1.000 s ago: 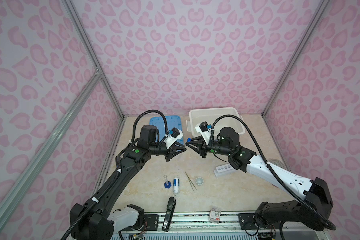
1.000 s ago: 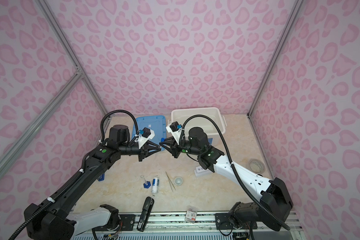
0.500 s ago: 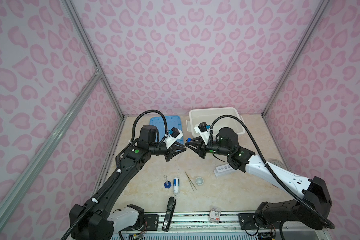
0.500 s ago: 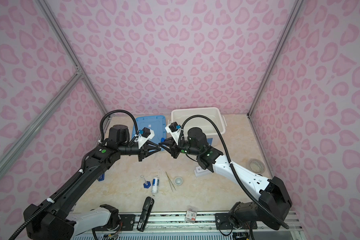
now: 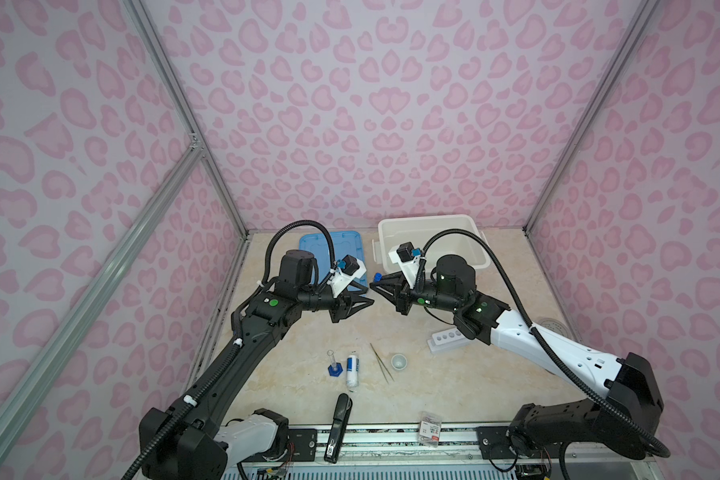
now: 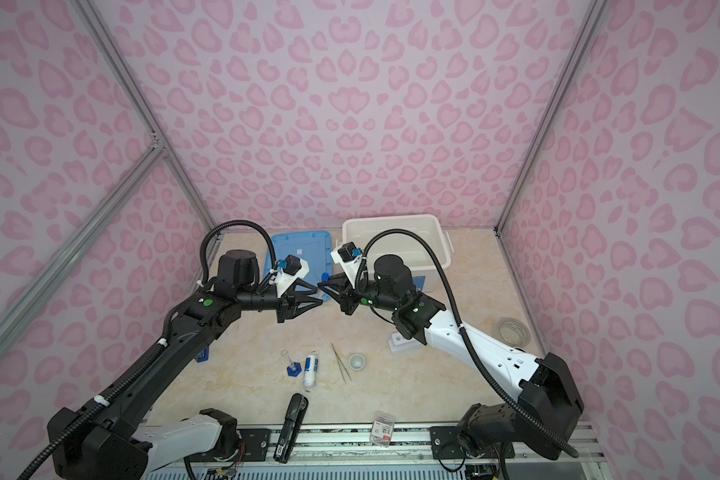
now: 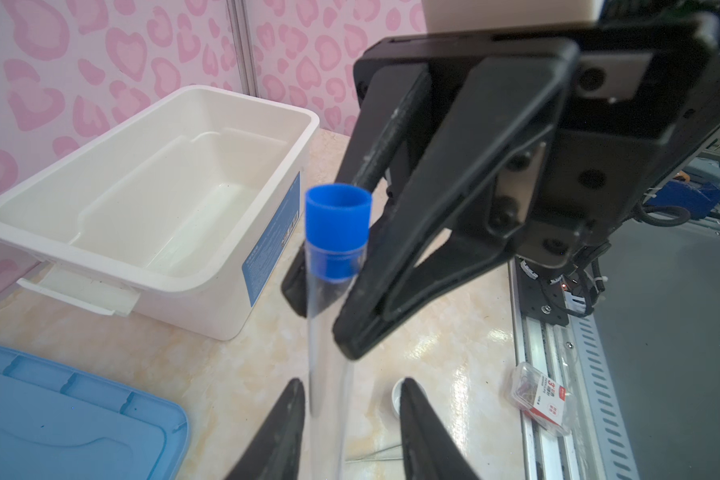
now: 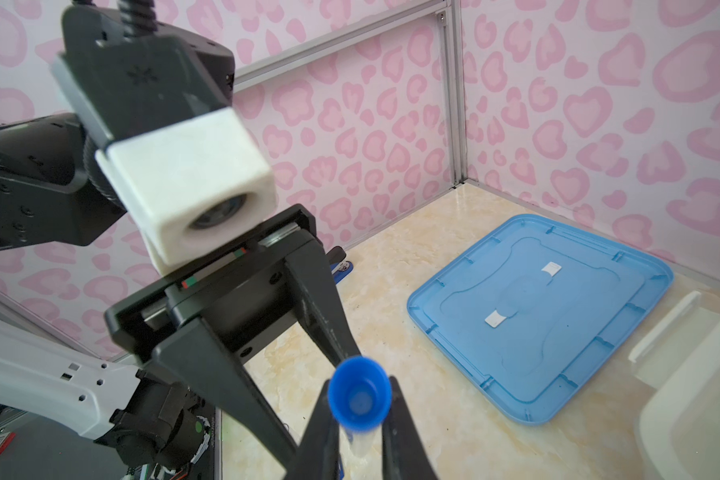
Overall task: Organize the chemistry lab equipment
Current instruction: 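Grasp the tube's blue cap with the right gripper while the left gripper opens, then carry the blue-capped tube with the right gripper over the white rack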
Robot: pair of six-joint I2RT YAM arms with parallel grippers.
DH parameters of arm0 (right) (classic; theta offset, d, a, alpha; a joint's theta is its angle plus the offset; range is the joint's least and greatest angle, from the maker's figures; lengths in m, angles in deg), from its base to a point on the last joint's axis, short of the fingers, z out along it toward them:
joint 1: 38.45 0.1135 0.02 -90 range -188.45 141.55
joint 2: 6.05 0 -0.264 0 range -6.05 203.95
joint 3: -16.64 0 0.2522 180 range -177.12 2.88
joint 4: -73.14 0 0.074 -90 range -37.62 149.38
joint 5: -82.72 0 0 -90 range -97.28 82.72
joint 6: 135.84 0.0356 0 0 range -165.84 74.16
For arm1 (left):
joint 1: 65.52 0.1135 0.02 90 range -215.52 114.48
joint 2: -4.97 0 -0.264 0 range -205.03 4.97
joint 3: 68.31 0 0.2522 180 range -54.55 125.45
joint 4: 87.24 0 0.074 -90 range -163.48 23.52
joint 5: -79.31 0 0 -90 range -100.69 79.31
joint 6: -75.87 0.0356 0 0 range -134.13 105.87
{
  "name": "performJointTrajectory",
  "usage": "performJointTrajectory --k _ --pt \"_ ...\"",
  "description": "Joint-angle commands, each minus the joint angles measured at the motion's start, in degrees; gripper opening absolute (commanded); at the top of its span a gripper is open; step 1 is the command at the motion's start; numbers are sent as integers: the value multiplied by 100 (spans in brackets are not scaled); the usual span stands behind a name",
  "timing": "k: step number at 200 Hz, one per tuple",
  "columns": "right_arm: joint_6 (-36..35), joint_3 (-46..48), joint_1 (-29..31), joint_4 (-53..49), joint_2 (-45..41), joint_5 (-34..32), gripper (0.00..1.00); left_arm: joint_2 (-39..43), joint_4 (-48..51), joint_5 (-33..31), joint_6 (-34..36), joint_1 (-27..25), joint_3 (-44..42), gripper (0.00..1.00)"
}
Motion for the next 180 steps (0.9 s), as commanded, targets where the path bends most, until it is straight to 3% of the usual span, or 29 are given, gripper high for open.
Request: performJointTrajectory --k 1,63,115,180 --pt "-143 -22 8 -218 -78 -447 14 55 -214 -60 -14 3 -26 45" --pt "-496 229 20 -1700 -975 -2801 14 239 -460 -683 -144 5 -138 49" --pt "-126 1003 19 -2270 -2025 -4488 14 310 -817 -979 -344 4 -270 49" --pt "289 1779 22 -2592 -2884 -5328 14 283 -893 -909 -454 3 -303 48"
